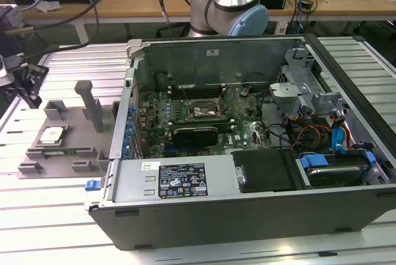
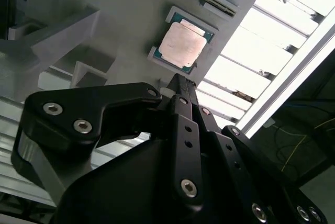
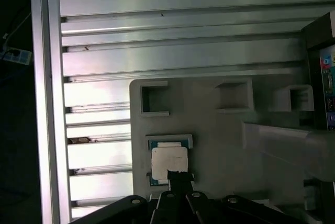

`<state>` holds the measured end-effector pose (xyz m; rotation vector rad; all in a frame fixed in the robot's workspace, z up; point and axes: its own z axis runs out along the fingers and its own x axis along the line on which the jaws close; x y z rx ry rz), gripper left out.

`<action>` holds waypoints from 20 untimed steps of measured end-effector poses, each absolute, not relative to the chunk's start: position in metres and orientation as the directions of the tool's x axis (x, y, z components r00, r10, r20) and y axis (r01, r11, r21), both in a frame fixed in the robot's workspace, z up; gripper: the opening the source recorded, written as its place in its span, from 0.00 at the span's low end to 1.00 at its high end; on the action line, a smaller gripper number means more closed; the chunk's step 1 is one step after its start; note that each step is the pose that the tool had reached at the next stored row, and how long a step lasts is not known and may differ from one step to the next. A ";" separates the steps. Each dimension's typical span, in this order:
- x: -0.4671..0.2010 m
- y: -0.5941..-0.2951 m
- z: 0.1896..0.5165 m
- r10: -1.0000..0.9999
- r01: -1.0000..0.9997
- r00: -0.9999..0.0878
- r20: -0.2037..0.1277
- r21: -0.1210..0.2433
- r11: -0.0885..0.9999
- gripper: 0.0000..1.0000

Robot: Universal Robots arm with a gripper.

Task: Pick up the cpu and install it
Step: 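Pick up the cpu and move it towards the insertion slot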

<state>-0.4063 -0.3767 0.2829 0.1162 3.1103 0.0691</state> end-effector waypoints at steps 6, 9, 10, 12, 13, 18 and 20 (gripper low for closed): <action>-0.406 -0.377 0.268 0.075 0.074 -0.997 -0.026 0.045 0.996 0.11; -0.406 -0.377 0.260 0.075 0.074 -0.997 -0.027 0.045 0.996 0.11; -0.406 -0.377 0.256 0.075 0.074 -0.997 -0.027 0.045 0.996 0.11; -0.406 -0.377 0.251 0.075 0.074 -0.997 -0.027 0.045 0.996 0.11; -0.406 -0.377 0.250 0.075 0.074 -0.997 -0.027 0.045 0.996 0.11; -0.406 -0.377 0.238 0.070 0.069 -0.997 -0.026 0.045 0.997 0.11; -0.406 -0.380 0.233 0.065 0.064 -0.998 -0.026 0.045 0.997 0.11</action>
